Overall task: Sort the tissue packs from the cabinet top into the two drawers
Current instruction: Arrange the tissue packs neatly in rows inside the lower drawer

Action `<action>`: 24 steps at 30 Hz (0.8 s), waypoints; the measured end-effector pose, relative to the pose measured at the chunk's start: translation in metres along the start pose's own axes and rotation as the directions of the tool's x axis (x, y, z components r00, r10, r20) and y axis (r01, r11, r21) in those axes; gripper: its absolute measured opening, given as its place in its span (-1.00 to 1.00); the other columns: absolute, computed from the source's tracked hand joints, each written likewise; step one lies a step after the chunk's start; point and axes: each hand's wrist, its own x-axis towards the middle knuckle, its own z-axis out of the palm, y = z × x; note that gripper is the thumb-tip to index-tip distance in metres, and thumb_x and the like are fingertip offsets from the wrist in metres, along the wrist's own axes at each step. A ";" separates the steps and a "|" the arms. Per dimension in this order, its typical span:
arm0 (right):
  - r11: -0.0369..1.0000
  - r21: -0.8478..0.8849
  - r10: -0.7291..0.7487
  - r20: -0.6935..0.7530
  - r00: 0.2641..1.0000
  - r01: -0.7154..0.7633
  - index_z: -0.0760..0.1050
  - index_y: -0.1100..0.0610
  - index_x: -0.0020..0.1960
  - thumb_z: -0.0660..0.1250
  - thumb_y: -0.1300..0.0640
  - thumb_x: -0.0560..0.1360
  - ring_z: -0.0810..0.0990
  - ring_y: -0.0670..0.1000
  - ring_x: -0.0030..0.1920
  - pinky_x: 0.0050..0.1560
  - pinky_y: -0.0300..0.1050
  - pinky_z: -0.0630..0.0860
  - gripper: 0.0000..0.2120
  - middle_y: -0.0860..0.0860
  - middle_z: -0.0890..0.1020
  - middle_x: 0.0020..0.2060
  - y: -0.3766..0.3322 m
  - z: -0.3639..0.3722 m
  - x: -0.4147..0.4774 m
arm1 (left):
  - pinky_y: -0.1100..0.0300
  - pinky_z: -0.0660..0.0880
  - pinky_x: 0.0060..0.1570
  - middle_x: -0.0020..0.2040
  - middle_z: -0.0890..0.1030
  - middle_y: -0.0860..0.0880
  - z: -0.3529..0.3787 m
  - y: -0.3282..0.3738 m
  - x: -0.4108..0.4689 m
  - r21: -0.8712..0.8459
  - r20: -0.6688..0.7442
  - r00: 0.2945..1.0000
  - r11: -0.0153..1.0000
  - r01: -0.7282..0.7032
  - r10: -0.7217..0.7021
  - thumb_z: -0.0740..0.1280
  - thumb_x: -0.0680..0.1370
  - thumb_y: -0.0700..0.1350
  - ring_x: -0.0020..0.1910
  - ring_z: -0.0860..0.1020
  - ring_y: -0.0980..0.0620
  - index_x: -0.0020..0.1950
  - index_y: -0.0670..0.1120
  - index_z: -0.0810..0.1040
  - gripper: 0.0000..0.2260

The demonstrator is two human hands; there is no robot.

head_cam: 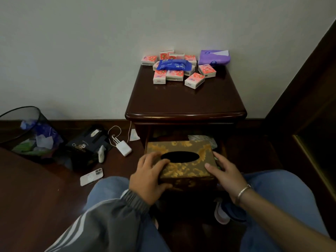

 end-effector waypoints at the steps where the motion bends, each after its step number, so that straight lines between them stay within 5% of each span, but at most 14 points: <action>1: 1.000 -0.022 0.018 -0.015 1.000 -0.018 0.31 -0.08 0.40 0.34 0.09 0.50 0.56 -0.21 0.01 -0.07 -0.30 0.54 -0.50 -0.25 0.54 0.01 0.006 0.002 0.001 | -0.05 0.57 0.03 0.46 0.26 0.01 0.008 -0.003 -0.004 -0.044 0.041 0.998 0.997 0.056 -0.054 0.55 0.23 0.17 0.42 0.23 -0.07 0.33 0.12 0.44 -0.29; 3: 0.996 -0.046 0.076 -0.033 0.997 -0.077 0.33 0.00 0.40 0.32 0.09 0.52 0.58 -0.11 0.04 0.04 -0.14 0.57 -0.53 -0.13 0.58 0.08 0.014 0.006 0.007 | 0.01 0.38 0.28 0.52 0.11 -0.02 0.020 -0.010 -0.006 -0.157 0.047 0.984 0.972 0.176 -0.170 0.59 0.18 0.15 0.44 0.18 -0.07 0.39 0.07 0.37 -0.18; 6: 0.983 -0.005 0.184 -0.066 0.981 -0.185 0.38 0.03 0.36 0.30 0.04 0.53 0.60 0.01 0.06 0.08 -0.01 0.57 -0.58 -0.01 0.59 0.12 0.016 0.014 0.019 | 0.15 0.29 0.33 0.50 0.13 -0.08 0.029 -0.014 -0.001 -0.333 0.028 0.911 0.856 0.396 -0.411 0.64 0.12 0.10 0.44 0.24 -0.07 0.45 -0.05 0.24 0.00; 9: 0.978 0.017 0.207 -0.109 0.972 -0.206 0.52 0.06 0.17 0.30 0.03 0.53 0.62 -0.04 -0.11 -0.13 -0.13 0.59 -0.76 -0.08 0.63 -0.13 0.012 0.023 0.033 | 0.49 0.50 -0.19 0.38 0.34 -0.08 0.037 -0.020 0.009 -0.456 0.178 0.798 0.670 0.586 -0.576 0.64 0.17 0.05 0.30 0.41 -0.08 0.42 -0.11 0.24 -0.05; 10: 0.978 -0.004 0.206 -0.120 0.971 -0.208 0.52 0.09 0.18 0.31 0.01 0.52 0.61 -0.01 -0.05 -0.03 -0.08 0.58 -0.73 -0.06 0.62 -0.10 0.012 0.025 0.039 | 0.48 0.48 -0.31 0.34 0.40 -0.08 0.040 -0.023 0.012 -0.477 0.215 0.774 0.628 0.615 -0.596 0.64 0.18 0.04 0.27 0.44 -0.07 0.40 -0.12 0.26 -0.09; 13: 0.970 -0.074 0.217 -0.155 0.964 -0.231 0.51 0.13 0.22 0.32 -0.07 0.49 0.56 0.07 0.11 0.23 0.08 0.48 -0.61 0.04 0.60 0.06 0.014 0.032 0.056 | 0.17 0.48 0.09 0.30 0.47 -0.08 0.048 -0.034 0.022 -0.511 0.213 0.758 0.591 0.624 -0.616 0.63 0.20 0.05 0.26 0.47 -0.06 0.37 -0.13 0.32 -0.15; 16: 0.968 -0.056 0.233 -0.166 0.958 -0.245 0.55 0.15 0.12 0.32 -0.07 0.49 0.58 0.13 0.08 0.22 0.15 0.49 -0.66 0.11 0.62 0.03 0.016 0.037 0.071 | 0.04 0.46 0.23 0.29 0.49 -0.07 0.052 -0.037 0.035 -0.541 0.186 0.767 0.588 0.602 -0.614 0.62 0.22 0.05 0.26 0.48 -0.05 0.37 -0.12 0.35 -0.19; 24: 0.970 -0.105 0.199 -0.179 0.963 -0.220 0.57 0.09 0.10 0.28 -0.11 0.49 0.58 0.07 0.03 0.07 0.00 0.52 -0.67 0.05 0.63 -0.04 0.016 0.036 0.121 | 0.06 0.52 0.13 0.23 0.54 -0.07 0.069 -0.050 0.071 -0.541 0.171 0.774 0.599 0.590 -0.609 0.60 0.24 0.05 0.18 0.53 -0.04 0.31 -0.12 0.41 -0.28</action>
